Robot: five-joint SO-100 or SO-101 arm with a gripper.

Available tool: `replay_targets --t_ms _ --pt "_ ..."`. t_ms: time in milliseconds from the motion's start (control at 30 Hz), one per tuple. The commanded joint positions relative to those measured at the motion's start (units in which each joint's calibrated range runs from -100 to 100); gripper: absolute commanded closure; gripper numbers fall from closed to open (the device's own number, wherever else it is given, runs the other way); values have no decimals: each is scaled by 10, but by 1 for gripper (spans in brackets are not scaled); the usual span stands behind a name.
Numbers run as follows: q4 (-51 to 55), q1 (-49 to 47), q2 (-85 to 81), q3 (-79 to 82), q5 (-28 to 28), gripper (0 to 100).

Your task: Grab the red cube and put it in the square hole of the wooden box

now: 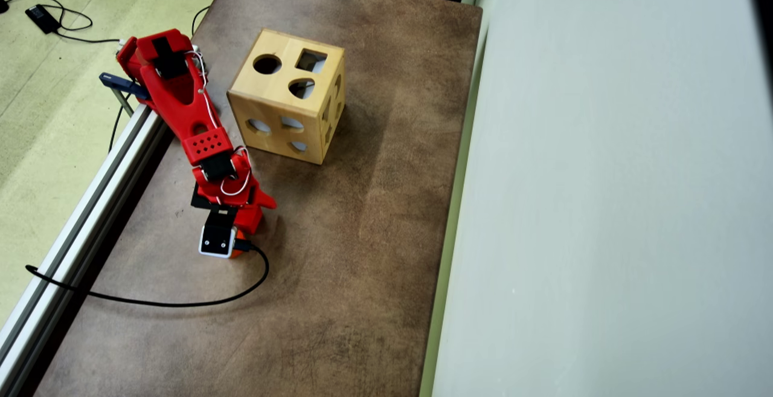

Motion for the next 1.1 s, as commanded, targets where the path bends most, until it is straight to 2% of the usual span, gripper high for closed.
replay_targets --t_ms 0,600,700,867,900,1067 --pt "-5 -1 -7 -25 -2 61" --pt "-42 4 -7 -24 -1 63" --pt "-42 4 -7 -24 -1 72" --pt "-42 4 -7 -25 -4 98" --pt "-42 4 -7 -25 -8 100" --pt "-35 -3 -13 -25 -23 97"
